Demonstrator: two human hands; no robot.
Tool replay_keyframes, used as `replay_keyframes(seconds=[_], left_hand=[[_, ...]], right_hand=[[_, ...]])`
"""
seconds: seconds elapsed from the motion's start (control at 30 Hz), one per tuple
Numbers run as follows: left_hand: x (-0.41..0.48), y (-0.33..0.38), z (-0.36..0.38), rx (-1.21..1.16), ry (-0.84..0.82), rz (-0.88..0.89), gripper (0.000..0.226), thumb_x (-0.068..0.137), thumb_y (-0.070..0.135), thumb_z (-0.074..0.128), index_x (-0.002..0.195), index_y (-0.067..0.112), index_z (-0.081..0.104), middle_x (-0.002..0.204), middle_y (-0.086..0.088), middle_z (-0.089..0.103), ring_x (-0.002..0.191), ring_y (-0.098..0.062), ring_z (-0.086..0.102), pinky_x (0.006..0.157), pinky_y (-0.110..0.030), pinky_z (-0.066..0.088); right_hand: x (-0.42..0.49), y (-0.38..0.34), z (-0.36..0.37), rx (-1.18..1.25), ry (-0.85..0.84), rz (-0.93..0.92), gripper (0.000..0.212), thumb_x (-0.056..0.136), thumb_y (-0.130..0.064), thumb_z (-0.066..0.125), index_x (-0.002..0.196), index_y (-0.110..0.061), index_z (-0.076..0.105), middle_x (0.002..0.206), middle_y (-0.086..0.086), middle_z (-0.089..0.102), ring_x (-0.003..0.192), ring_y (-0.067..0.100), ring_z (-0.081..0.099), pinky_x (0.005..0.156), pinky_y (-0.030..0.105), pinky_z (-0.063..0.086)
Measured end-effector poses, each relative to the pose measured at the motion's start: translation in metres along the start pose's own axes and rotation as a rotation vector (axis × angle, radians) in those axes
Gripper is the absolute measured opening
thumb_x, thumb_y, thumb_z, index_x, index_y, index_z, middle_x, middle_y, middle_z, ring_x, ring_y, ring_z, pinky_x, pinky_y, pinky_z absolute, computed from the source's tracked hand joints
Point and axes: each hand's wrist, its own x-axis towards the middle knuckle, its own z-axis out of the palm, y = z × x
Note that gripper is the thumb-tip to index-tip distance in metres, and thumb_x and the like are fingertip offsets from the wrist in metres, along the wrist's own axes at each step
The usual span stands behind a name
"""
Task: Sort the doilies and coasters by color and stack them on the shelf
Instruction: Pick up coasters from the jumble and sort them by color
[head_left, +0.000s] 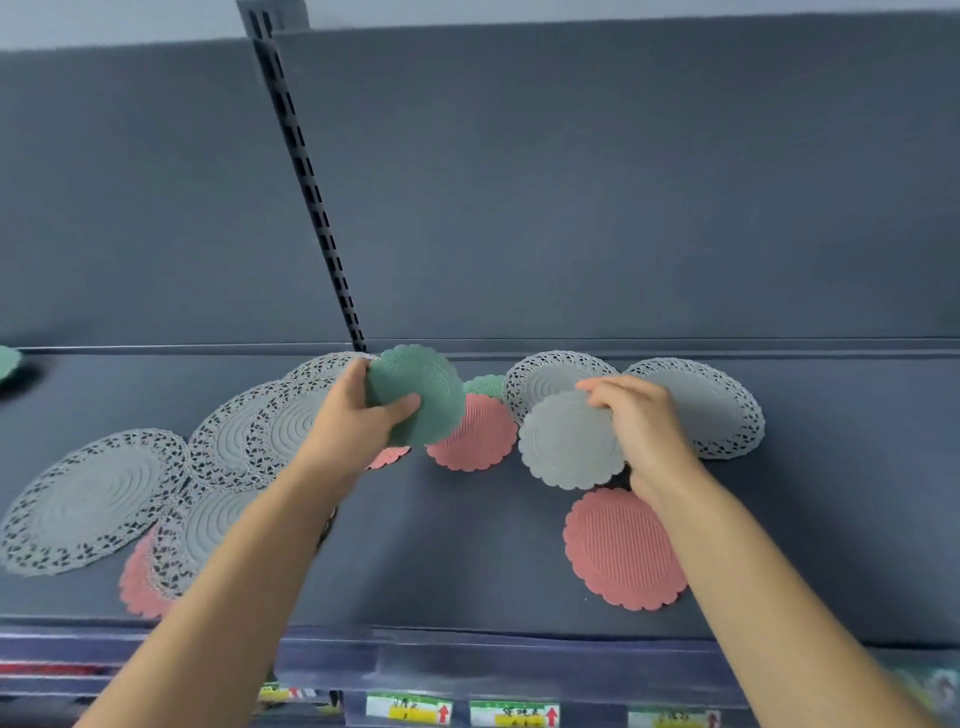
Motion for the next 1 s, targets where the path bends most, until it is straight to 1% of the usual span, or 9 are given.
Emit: replay_keyframes(seconds=[0.17, 0.27, 0.33, 0.47, 0.57, 0.67, 0.8, 0.9, 1.0], left_hand=[[-0.027, -0.009, -0.047, -0.324, 0.273, 0.029, 0.025, 0.087, -0.004, 0.060, 0.102, 0.016, 0.057, 0.095, -0.003, 0.062, 0.076, -0.017, 0.065, 0.059, -0.026, 0.059], [-0.052, -0.018, -0.091, -0.245, 0.360, 0.060, 0.027, 0.084, -0.002, 0.065, 0.101, 0.019, 0.060, 0.088, -0.004, 0.064, 0.059, -0.020, 0.064, 0.046, -0.024, 0.053], [-0.070, -0.021, -0.122, -0.150, 0.391, 0.067, 0.027, 0.081, -0.001, 0.069, 0.102, 0.015, 0.064, 0.072, -0.003, 0.067, 0.042, -0.020, 0.057, 0.037, -0.021, 0.045], [-0.096, -0.033, -0.185, -0.027, 0.498, 0.080, 0.020, 0.079, 0.003, 0.073, 0.097, 0.011, 0.068, 0.060, -0.006, 0.066, 0.033, -0.019, 0.047, 0.032, -0.020, 0.038], [-0.113, -0.047, -0.242, -0.016, 0.583, 0.061, 0.012, 0.078, 0.012, 0.076, 0.089, 0.011, 0.070, 0.053, -0.003, 0.064, 0.029, -0.014, 0.043, 0.030, -0.016, 0.034], [-0.129, -0.059, -0.302, -0.009, 0.632, 0.028, 0.010, 0.075, 0.011, 0.078, 0.082, 0.008, 0.072, 0.052, -0.001, 0.067, 0.031, -0.008, 0.051, 0.031, -0.014, 0.036], [-0.146, -0.084, -0.396, 0.004, 0.730, 0.032, 0.015, 0.072, 0.021, 0.081, 0.081, 0.010, 0.074, 0.067, -0.005, 0.074, 0.059, -0.020, 0.071, 0.053, -0.028, 0.055], [-0.144, -0.097, -0.455, 0.005, 0.836, 0.039, 0.022, 0.074, 0.032, 0.079, 0.072, 0.012, 0.072, 0.059, 0.000, 0.070, 0.050, -0.013, 0.065, 0.051, -0.026, 0.053], [-0.124, -0.106, -0.496, -0.001, 0.912, 0.035, 0.048, 0.080, 0.041, 0.071, 0.072, -0.006, 0.066, 0.060, -0.013, 0.057, 0.053, -0.022, 0.052, 0.055, -0.031, 0.043]], right_hand=[[0.001, -0.004, 0.039, 0.119, -0.136, 0.027, 0.014, 0.073, -0.015, 0.055, 0.076, -0.015, 0.069, 0.084, -0.008, 0.063, 0.088, 0.015, 0.053, 0.073, 0.028, 0.038], [-0.011, -0.007, 0.079, 0.132, -0.307, 0.059, 0.018, 0.089, -0.006, 0.052, 0.097, -0.015, 0.065, 0.091, -0.002, 0.060, 0.074, 0.020, 0.058, 0.057, 0.030, 0.051], [-0.026, -0.012, 0.112, 0.160, -0.421, 0.064, 0.021, 0.091, -0.002, 0.054, 0.106, -0.015, 0.060, 0.097, 0.000, 0.062, 0.074, 0.018, 0.062, 0.049, 0.032, 0.054], [-0.061, -0.022, 0.176, 0.208, -0.555, 0.058, 0.030, 0.087, 0.003, 0.060, 0.112, -0.013, 0.056, 0.104, 0.004, 0.062, 0.083, 0.018, 0.064, 0.049, 0.029, 0.055], [-0.093, -0.029, 0.234, 0.193, -0.599, 0.036, 0.036, 0.084, 0.006, 0.062, 0.114, -0.012, 0.057, 0.104, 0.003, 0.064, 0.084, 0.018, 0.066, 0.056, 0.035, 0.059], [-0.128, -0.036, 0.294, 0.193, -0.642, 0.032, 0.030, 0.083, 0.008, 0.061, 0.105, -0.013, 0.064, 0.091, -0.001, 0.066, 0.080, 0.018, 0.067, 0.060, 0.038, 0.059], [-0.169, -0.044, 0.376, 0.232, -0.691, 0.027, 0.026, 0.085, 0.008, 0.058, 0.099, -0.013, 0.065, 0.091, 0.002, 0.067, 0.082, 0.019, 0.066, 0.056, 0.034, 0.058], [-0.192, -0.048, 0.425, 0.204, -0.747, 0.011, 0.023, 0.087, 0.006, 0.058, 0.098, -0.014, 0.063, 0.092, 0.002, 0.066, 0.079, 0.017, 0.066, 0.057, 0.035, 0.059], [-0.204, -0.048, 0.465, 0.163, -0.760, 0.005, 0.024, 0.088, 0.004, 0.058, 0.106, -0.011, 0.061, 0.092, 0.001, 0.067, 0.076, 0.013, 0.066, 0.058, 0.035, 0.060]])
